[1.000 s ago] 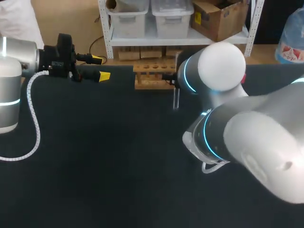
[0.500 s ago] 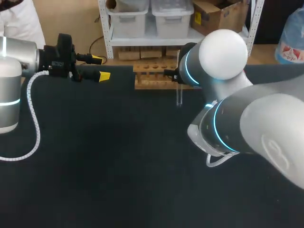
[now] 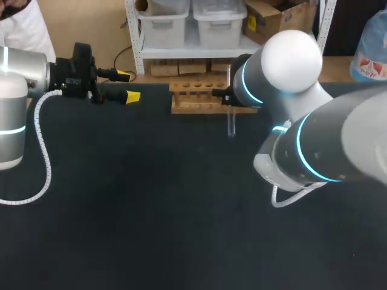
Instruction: Grasp the test tube, adjust it, and insert it.
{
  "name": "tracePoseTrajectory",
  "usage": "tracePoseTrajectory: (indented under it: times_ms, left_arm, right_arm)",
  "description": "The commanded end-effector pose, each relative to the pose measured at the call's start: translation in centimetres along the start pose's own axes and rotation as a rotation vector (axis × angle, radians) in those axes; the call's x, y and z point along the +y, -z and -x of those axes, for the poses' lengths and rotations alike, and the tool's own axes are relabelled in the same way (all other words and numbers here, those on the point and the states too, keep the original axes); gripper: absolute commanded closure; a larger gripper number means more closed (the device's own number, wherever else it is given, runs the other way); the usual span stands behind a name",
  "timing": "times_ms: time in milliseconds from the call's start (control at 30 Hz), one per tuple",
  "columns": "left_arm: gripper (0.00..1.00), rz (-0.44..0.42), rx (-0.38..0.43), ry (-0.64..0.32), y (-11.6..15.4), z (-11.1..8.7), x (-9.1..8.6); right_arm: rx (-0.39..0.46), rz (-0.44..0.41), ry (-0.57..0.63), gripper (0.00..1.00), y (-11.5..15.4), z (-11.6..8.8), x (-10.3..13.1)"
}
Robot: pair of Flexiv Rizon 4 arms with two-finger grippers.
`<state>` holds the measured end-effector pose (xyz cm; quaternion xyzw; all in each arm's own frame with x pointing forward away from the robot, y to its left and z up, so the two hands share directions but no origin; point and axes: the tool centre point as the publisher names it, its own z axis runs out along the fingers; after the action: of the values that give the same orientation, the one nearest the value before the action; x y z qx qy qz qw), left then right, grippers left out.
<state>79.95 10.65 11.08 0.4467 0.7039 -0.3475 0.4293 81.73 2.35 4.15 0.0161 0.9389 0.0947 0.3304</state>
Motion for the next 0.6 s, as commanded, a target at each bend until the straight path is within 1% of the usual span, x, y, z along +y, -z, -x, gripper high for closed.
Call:
tracePoseTrajectory:
  times_ms: [33, 467, 567, 600]
  left_arm:
    - [0.00, 0.004, -0.006, -0.003, 0.01, -0.16, -0.12]
    - [0.00, 0.004, -0.006, -0.003, 0.01, -0.16, -0.12]
    - [0.00, 0.004, -0.006, -0.003, 0.01, -0.16, -0.12]
    - [0.00, 0.004, -0.006, -0.003, 0.01, -0.16, -0.12]
  right_arm:
    - [0.118, 0.010, -0.006, 1.00, -0.45, 0.57, -0.17]
    - [0.128, 0.020, -0.005, 1.00, -0.46, 0.53, -0.19]
    - [0.107, 0.014, -0.015, 1.00, -0.01, 0.48, -0.18]
    - [0.087, 0.009, -0.019, 1.00, 0.27, 0.43, -0.24]
